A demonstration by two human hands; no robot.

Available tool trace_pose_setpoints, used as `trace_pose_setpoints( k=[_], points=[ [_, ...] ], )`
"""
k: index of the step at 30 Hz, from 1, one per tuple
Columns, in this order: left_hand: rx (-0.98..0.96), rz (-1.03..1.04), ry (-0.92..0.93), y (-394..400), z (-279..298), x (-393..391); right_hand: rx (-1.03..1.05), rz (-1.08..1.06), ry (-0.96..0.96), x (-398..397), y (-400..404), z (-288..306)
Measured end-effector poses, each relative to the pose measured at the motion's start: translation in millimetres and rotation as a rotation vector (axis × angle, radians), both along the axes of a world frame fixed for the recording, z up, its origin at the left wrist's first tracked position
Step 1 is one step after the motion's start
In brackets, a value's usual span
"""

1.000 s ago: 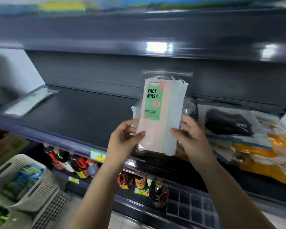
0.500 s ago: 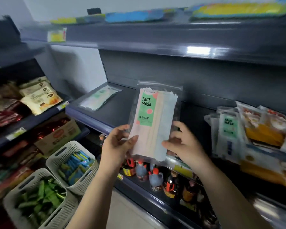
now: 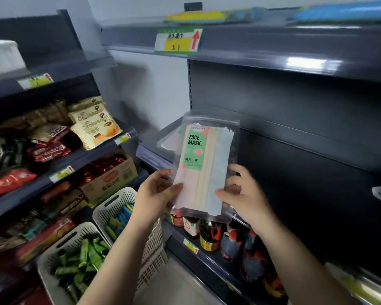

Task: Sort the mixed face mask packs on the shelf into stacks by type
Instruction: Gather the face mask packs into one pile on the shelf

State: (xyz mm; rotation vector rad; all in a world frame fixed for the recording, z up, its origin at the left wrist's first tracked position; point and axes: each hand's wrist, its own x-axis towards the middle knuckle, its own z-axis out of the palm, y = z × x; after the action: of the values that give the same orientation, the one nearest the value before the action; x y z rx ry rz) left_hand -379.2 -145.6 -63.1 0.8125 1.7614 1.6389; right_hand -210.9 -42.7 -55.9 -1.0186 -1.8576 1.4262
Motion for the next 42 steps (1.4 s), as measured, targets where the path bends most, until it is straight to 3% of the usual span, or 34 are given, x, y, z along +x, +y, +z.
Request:
trace_pose_setpoints(
  k=[15,26,29,34,37,39,42],
  points=[
    [-0.145,0.040,0.366,76,-11,-103,0.065,-0.096,-0.151,-103,71,-18],
    [-0.196,-0.297,0.488,146,-17,-180,0.021,-0.396,-0.282,-164,81,-19],
    [-0.216,-0.354,0.553,161,-14,-197,0.018,-0.398,-0.406,-183,83,-14],
    [-0.287,-0.432,0.736,185,-13,-223,0.085,-0.476,-0.551,-215,96,-12],
    [-0.381,-0.479,1.061,191,-14,-229,0.075,-0.473,-0.711,-229,97,-17],
    [-0.356,-0.511,1.224,193,-16,-230,0.071,-0.478,-0.795,-233,95,-23],
    [-0.287,-0.584,1.311,194,-14,-222,0.086,-0.524,-0.777,-231,90,-24]
  ],
)
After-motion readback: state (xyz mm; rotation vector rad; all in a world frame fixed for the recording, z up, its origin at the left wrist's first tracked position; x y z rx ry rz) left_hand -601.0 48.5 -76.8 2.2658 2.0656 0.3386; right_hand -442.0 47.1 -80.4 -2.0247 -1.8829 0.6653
